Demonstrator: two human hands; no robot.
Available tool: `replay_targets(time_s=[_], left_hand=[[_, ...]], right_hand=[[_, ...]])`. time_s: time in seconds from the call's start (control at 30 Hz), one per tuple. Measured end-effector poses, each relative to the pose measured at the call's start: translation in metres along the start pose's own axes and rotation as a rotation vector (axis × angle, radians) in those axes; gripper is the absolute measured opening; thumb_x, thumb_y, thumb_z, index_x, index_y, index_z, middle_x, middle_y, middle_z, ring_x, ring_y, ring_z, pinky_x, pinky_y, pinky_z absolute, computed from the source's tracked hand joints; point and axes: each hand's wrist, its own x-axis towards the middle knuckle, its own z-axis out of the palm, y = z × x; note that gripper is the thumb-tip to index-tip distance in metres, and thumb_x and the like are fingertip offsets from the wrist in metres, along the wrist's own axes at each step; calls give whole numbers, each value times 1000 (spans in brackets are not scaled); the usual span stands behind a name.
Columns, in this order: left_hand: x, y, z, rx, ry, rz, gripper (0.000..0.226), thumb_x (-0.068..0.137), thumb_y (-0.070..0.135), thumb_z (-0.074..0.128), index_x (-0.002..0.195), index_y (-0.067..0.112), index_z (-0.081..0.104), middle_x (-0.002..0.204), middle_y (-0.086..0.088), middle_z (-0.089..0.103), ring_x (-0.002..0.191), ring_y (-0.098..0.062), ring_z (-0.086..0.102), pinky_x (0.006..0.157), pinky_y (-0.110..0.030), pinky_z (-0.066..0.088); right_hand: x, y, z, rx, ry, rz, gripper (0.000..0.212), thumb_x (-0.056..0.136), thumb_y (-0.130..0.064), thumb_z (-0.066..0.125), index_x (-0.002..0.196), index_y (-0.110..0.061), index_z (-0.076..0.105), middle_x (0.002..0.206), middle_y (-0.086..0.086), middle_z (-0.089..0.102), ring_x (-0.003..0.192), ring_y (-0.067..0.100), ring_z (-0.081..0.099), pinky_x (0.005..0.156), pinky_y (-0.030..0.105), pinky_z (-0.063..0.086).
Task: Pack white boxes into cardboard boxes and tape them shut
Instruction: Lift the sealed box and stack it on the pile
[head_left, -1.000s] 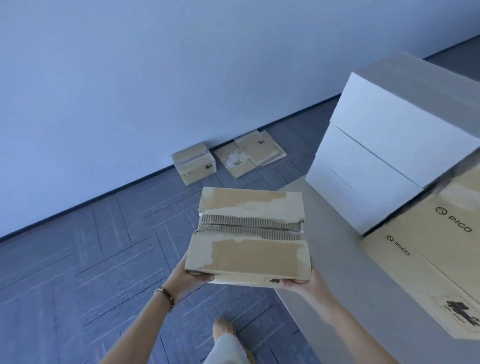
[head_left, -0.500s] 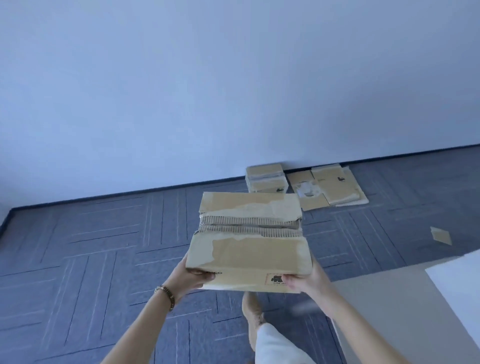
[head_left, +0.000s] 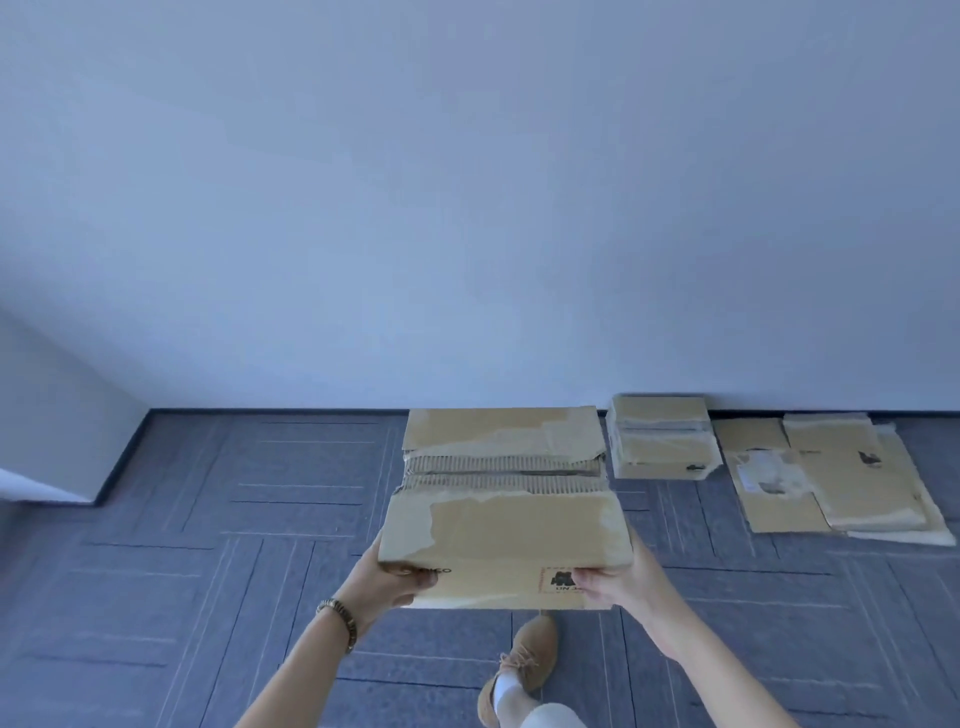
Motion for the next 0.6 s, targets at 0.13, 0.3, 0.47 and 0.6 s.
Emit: replay_targets(time_s=[0.13, 0.3, 0.47, 0.6], left_hand=[[68, 43, -29, -29, 12, -35, 64, 63, -2, 83, 118, 11, 54, 91, -12, 59, 85, -24, 53, 72, -38, 47], [145, 71, -59, -26, 14, -77, 54, 71, -10, 81, 114, 9, 55, 89, -10, 59, 84, -23, 53, 74, -39, 49], [217, 75, -86, -1, 0, -112, 65, 58, 5, 84, 116, 14, 56, 101, -10, 67, 90, -23, 63, 83, -44, 57], [278, 64, -103, 16, -50, -148, 64, 59, 3, 83, 117, 11, 57, 101, -10, 69, 89, -23, 65, 84, -48, 57]], right_hand=[[83, -38, 12, -11, -35, 35, 85, 63, -8, 94, 134, -27, 50, 110, 2, 75, 101, 19, 73, 81, 43, 62], [166, -68, 26, -36, -62, 68, 87, 66, -9, 93, 136, -32, 47, 113, 0, 74, 104, 19, 72, 85, 46, 61], [230, -69, 39, -29, -40, 109, 86, 67, -10, 93, 135, -37, 47, 115, -2, 73, 104, 18, 72, 84, 45, 62], [279, -51, 50, -39, -28, 144, 83, 69, -14, 93, 134, -38, 48, 116, -3, 73, 105, 18, 72, 85, 49, 61]])
